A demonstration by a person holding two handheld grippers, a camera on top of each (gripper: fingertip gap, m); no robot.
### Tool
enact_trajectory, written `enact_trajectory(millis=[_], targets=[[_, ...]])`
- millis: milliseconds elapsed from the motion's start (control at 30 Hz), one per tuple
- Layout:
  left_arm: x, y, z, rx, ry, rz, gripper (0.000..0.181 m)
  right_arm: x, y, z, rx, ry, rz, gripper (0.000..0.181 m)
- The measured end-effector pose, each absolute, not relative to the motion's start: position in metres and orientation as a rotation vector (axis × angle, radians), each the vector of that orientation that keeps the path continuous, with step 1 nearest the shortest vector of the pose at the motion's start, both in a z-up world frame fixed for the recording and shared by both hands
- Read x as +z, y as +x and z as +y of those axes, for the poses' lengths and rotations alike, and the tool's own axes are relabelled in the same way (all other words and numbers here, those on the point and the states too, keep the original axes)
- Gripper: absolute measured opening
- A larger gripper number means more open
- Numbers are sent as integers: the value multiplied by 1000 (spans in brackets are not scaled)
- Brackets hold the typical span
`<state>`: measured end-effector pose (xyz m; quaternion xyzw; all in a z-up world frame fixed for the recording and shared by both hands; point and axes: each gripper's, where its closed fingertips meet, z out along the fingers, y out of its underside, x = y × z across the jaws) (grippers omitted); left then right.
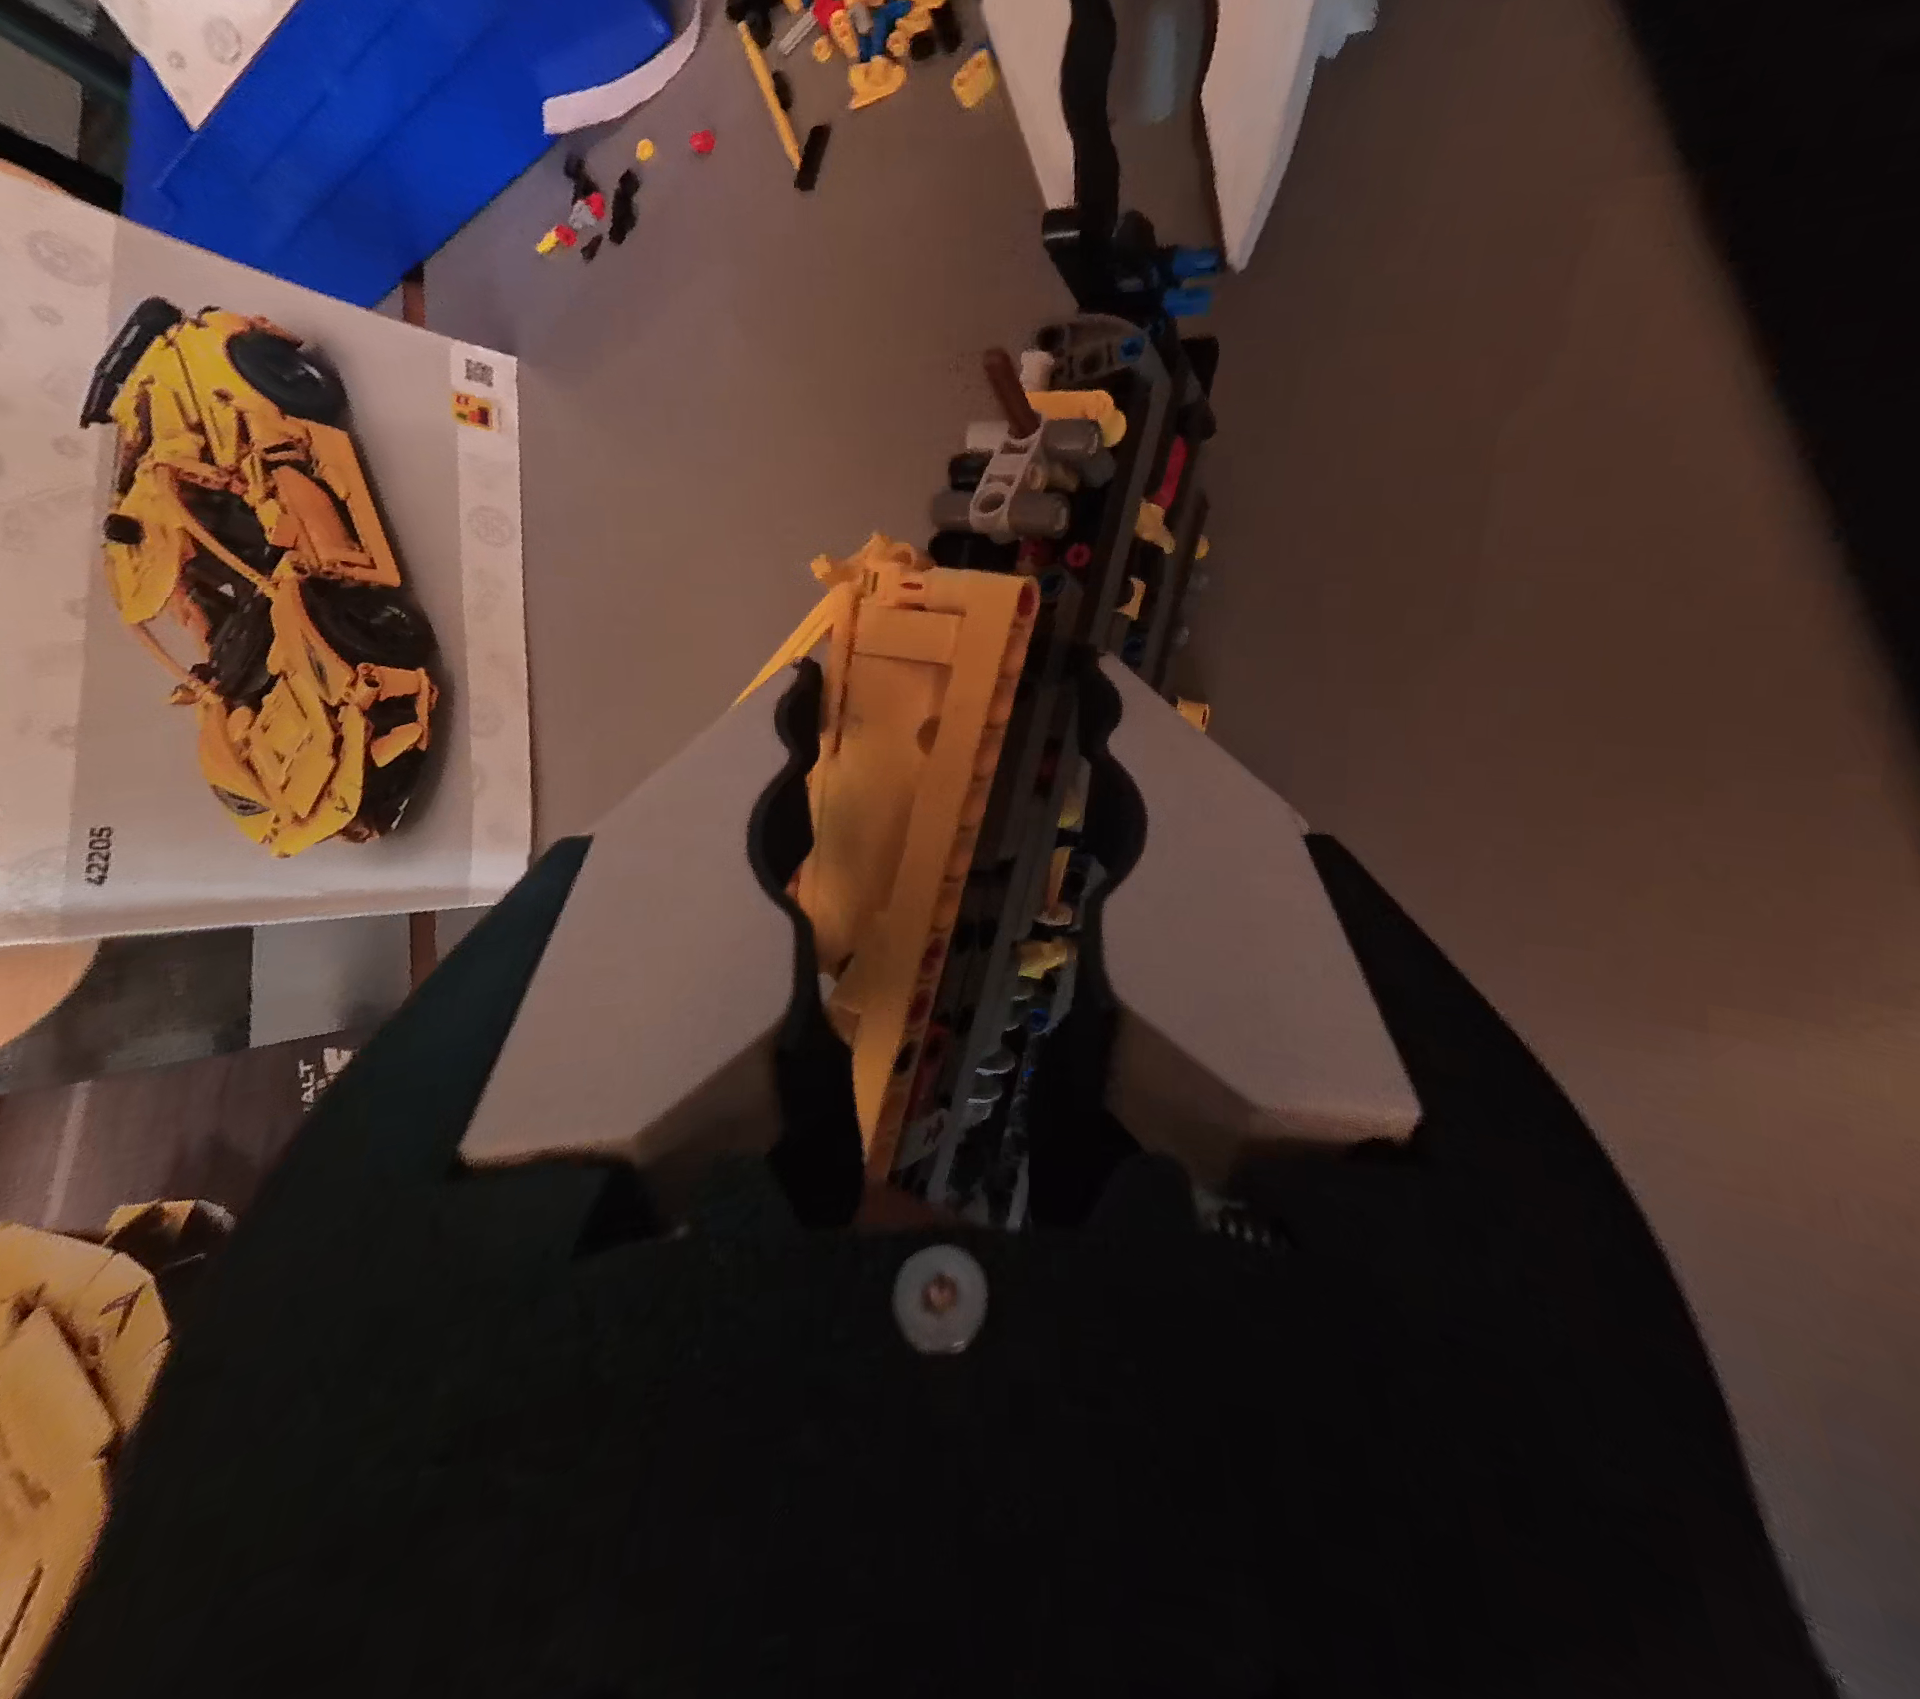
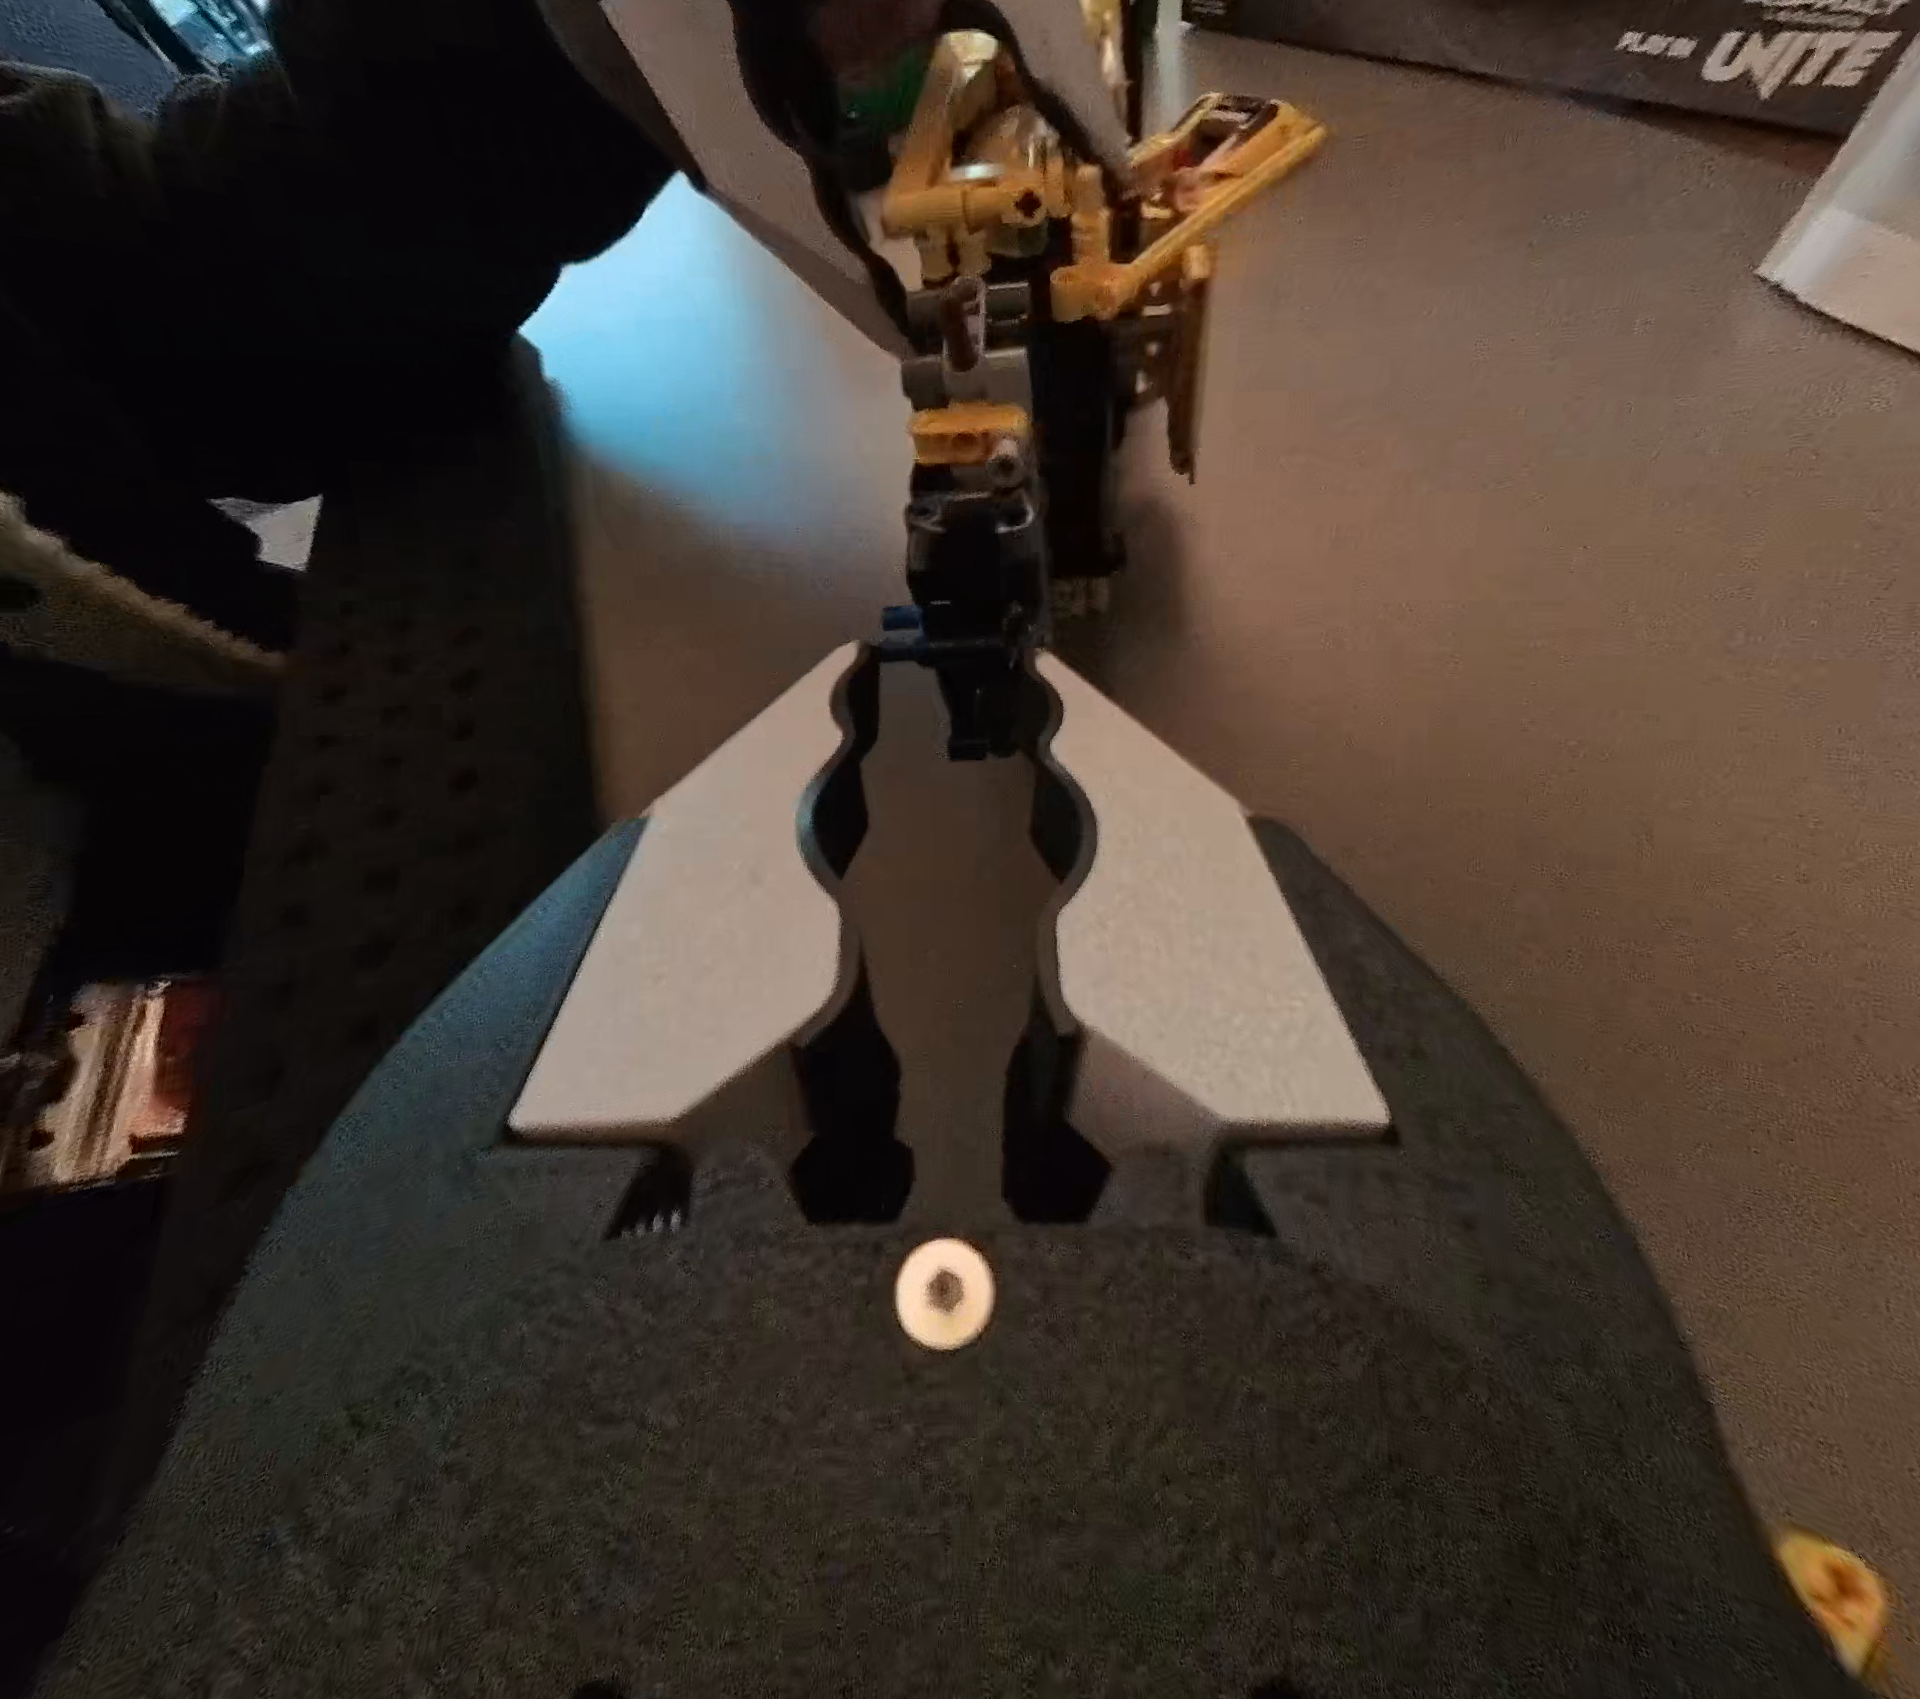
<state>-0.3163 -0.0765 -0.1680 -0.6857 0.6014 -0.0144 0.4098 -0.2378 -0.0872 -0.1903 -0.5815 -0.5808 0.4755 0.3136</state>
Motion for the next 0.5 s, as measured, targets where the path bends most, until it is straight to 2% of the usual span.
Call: enact_trajectory(millis=[167, 367, 500], targets=[[-166, -321, -91, 50, -1731, 1447, 54, -190, -238, -113, 1316, -1528, -1551, 24], [-162, -340, -107, 259, -1746, 1223, 55, -188, -249, -146, 1342, -1507, -1557, 39], [-162, -353, -120, 336, -1752, 1059, 55, -189, -260, -160, 1256, -1439, -1612, 35]])
